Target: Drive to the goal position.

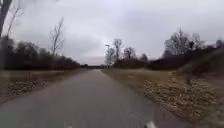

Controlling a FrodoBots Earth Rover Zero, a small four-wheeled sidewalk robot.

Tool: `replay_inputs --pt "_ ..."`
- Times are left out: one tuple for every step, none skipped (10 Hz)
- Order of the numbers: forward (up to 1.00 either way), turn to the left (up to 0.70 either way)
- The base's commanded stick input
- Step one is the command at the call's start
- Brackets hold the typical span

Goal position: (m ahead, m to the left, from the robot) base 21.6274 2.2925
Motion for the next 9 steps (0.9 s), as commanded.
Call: replay_inputs --pt "0.94 0.00" --pt "0.94 0.00" --pt "0.94 0.00" --pt "0.94 0.00" --pt "0.94 0.00" --pt "0.94 0.00" --pt "0.93 0.00" --pt "0.93 0.00" --pt "0.93 0.00"
